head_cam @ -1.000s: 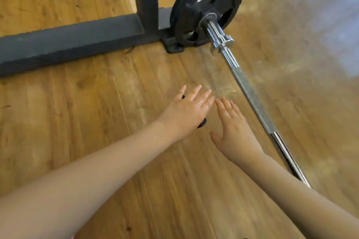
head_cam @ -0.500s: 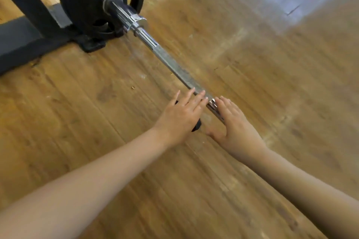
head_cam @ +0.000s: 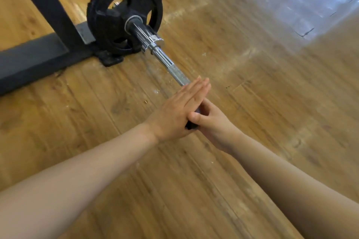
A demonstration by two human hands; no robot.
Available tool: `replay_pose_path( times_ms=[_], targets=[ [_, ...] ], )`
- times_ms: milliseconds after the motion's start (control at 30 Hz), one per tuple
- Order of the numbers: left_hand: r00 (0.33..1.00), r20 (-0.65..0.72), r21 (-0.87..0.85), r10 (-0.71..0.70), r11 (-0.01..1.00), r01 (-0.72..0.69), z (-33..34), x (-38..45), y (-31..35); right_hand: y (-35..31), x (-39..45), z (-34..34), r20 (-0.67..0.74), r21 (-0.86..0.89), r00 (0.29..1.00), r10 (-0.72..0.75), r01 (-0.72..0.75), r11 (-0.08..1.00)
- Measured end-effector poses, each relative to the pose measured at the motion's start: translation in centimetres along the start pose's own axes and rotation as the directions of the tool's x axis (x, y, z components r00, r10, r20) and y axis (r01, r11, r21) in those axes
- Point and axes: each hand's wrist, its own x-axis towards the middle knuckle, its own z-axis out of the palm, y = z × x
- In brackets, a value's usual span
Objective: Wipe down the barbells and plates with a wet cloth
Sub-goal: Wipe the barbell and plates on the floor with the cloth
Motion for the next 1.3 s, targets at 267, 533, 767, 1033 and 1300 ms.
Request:
replay_pose_path(
  times_ms=[267,533,767,1033,1300],
  targets=[
    [0.997,0.08,0.212,-0.006,0.977,-0.011,0.1,0.1,-2.4,-1.4,2.2,-2.8,0.056,-0.896,0.978,-0.202,0.138,0.421],
    [0.945,0.302,0.428,-0.124,0.903,-0.019,-1.6,3.0,-2.9,-3.7,1.5,-4.1,-0.192,-0.969,0.981,-0.015,-0.187,0.159],
    [0.782,0.528,0.565,-0.331,0.824,-0.033,-5.6,7.2,-4.1,-7.1,3.3,-4.9,-0.159,-0.983,0.987,-0.012,-0.157,0.097],
    [0.803,0.472,0.59,-0.365,0.807,0.02,-6.1,8.1,-9.5,-6.4,9.9,-2.4,-0.119,-0.978,0.98,-0.16,-0.087,0.192],
    [0.892,0.437,0.237,-0.114,0.972,0.009,-3.5,6.9,-14.9,-3.8,12.5,-1.6,-0.281,-0.941,0.959,-0.027,-0.27,0.203]
  ],
)
